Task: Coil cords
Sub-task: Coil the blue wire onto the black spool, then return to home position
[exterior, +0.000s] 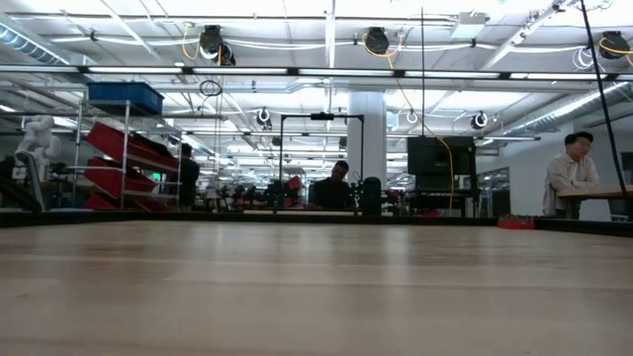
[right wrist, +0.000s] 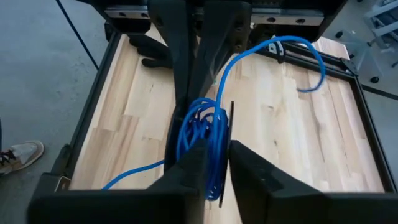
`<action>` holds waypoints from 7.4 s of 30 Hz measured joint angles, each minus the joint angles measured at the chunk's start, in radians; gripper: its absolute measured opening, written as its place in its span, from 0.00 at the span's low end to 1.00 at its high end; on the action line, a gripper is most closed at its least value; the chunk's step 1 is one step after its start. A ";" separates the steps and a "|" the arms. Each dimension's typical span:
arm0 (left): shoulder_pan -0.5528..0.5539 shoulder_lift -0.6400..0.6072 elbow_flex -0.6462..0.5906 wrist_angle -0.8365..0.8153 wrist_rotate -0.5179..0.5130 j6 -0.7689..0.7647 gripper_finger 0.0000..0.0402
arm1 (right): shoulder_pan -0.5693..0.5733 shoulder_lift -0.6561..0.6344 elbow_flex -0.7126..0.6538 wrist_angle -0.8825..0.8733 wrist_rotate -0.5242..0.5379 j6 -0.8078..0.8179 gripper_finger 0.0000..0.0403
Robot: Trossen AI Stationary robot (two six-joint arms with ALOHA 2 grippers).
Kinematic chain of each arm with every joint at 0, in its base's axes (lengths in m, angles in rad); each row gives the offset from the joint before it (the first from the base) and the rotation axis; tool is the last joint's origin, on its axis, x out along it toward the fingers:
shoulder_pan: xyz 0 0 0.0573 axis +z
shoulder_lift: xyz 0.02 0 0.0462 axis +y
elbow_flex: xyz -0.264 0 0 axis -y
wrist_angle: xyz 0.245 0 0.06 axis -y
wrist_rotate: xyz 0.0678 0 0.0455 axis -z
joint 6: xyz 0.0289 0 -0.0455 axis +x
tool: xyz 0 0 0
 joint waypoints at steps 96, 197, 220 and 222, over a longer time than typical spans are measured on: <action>-0.276 0.050 0.001 0.040 -0.047 -0.519 0.68 | -0.232 0.477 0.000 -0.415 0.340 0.295 0.00; 0.056 -0.142 -0.018 0.127 -0.067 -0.125 0.02 | 0.656 -0.698 -1.108 -0.022 0.507 0.842 0.00; 0.459 -0.111 -0.512 0.730 0.435 -0.206 0.02 | 0.400 -1.461 -2.146 1.364 0.313 0.012 0.00; 0.494 -0.111 -0.556 0.805 0.489 -0.205 0.02 | 0.354 -1.497 -2.193 1.467 0.252 -0.061 0.00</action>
